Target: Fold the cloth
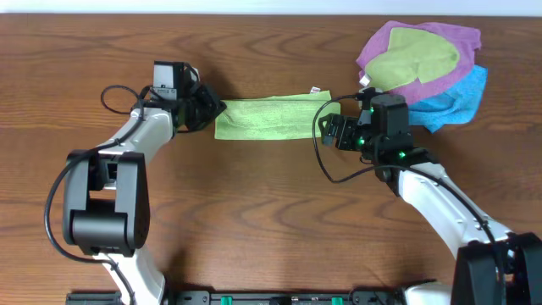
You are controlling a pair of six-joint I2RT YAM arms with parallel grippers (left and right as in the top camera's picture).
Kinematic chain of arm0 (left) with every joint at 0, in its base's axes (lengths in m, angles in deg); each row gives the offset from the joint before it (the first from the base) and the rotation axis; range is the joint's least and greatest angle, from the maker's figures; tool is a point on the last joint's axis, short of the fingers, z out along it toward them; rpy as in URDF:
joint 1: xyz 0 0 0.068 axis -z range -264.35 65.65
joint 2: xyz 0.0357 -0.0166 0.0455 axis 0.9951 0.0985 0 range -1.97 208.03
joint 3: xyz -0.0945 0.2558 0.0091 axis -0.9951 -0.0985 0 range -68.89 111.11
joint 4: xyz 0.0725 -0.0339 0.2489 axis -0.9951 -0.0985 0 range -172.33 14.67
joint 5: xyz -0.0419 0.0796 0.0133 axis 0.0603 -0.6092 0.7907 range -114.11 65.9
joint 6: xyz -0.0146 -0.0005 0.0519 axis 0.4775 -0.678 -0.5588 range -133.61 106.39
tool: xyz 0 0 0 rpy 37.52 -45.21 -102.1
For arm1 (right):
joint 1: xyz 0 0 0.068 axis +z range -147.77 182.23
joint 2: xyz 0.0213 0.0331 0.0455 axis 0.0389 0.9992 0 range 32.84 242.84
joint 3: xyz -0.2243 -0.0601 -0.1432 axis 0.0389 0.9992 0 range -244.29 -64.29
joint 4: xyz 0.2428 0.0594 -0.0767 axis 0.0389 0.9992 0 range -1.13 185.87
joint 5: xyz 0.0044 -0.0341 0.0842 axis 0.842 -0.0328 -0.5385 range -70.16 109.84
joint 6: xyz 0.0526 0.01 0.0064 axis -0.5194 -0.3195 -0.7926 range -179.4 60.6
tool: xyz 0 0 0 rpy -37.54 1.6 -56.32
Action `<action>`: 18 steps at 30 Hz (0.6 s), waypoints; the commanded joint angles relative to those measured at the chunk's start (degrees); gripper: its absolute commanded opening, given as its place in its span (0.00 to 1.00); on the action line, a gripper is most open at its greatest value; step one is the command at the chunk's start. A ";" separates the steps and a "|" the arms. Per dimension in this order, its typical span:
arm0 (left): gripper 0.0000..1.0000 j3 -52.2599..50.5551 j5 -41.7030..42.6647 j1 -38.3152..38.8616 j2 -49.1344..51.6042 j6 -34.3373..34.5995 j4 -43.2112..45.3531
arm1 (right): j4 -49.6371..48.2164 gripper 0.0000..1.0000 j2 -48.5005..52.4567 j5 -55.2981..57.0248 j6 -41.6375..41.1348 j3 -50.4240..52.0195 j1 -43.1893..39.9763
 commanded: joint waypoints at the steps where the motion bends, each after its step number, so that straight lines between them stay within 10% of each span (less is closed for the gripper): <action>1: 0.06 0.72 -2.84 -0.46 -0.37 -1.97 -0.17 | 0.17 0.99 -0.59 0.17 0.79 -0.68 0.22; 10: 0.06 0.72 -7.19 -0.46 -0.35 -2.75 -1.03 | 0.17 0.99 -0.59 0.15 0.79 -0.68 0.22; 18: 0.56 0.72 -7.45 -0.61 -0.37 -2.73 -1.31 | 0.00 0.99 -0.59 0.15 0.79 -0.68 0.22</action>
